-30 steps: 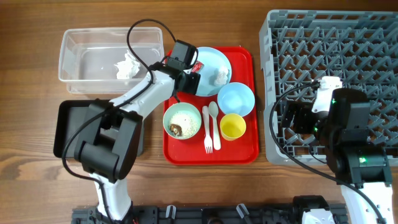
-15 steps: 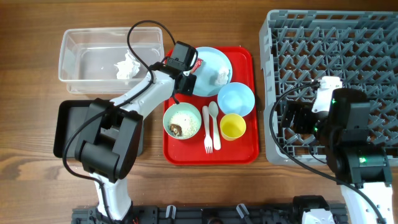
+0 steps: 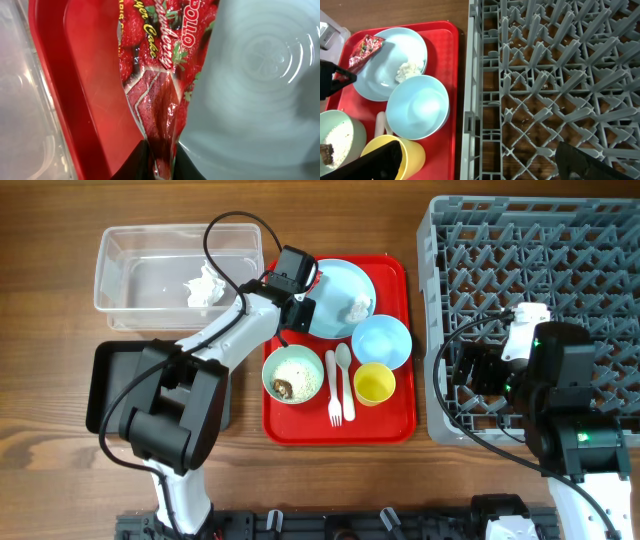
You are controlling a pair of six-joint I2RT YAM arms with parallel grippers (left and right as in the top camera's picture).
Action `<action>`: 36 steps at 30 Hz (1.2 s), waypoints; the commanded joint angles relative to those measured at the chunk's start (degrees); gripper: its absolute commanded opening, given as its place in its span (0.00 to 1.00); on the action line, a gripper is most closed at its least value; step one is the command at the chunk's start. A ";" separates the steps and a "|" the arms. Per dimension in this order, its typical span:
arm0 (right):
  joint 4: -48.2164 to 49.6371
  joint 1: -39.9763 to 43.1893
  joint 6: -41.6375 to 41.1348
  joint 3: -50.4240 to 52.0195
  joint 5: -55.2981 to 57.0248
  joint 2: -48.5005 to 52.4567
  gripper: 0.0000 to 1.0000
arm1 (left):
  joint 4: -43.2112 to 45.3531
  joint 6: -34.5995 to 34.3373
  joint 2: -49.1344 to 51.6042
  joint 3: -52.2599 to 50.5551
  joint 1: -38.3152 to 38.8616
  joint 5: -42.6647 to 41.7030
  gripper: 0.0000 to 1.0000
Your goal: Sort waste into correct bins and load items into the dishwasher rack
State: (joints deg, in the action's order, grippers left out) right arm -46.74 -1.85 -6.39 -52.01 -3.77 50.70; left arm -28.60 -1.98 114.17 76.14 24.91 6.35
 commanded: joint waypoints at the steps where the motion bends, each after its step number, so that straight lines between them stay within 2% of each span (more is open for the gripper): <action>1: -0.09 -0.22 0.28 -1.20 1.03 0.11 1.00 | -0.26 0.24 -3.13 0.37 0.02 2.58 0.12; 6: -0.09 -0.22 0.28 -1.20 1.03 0.11 1.00 | -0.44 0.24 -4.24 0.37 0.02 2.56 0.09; 8: -0.09 -0.22 0.31 -1.20 1.03 0.11 1.00 | -0.52 0.09 -4.68 0.37 0.02 2.56 0.04; 16: -0.09 -0.22 0.37 -1.20 1.25 0.11 1.00 | 0.35 -2.80 -11.82 0.37 -0.92 2.78 0.04; 23: -0.09 -0.22 0.35 -1.18 1.22 0.11 1.00 | 0.39 -5.42 -19.50 0.37 -7.15 2.73 0.04; 28: -0.09 -0.22 0.33 -1.18 1.22 0.11 1.00 | -2.19 -13.86 -18.97 0.37 -13.64 2.27 0.04; 33: -0.07 -0.22 0.35 -1.18 1.20 0.11 1.00 | -6.93 -26.84 -16.50 0.37 -18.16 1.88 0.04; 34: -0.07 -0.22 0.33 -1.18 1.20 0.11 1.00 | -7.06 -28.39 -15.98 0.37 -18.58 1.86 0.09; 36: -0.09 -0.22 0.35 -1.18 1.20 0.11 1.00 | -6.78 -30.05 -15.28 0.37 -18.99 1.86 0.39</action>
State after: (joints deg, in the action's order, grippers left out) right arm -46.74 -1.85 -6.39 -52.01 -3.75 50.70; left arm -35.59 -23.31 96.82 76.14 6.79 8.12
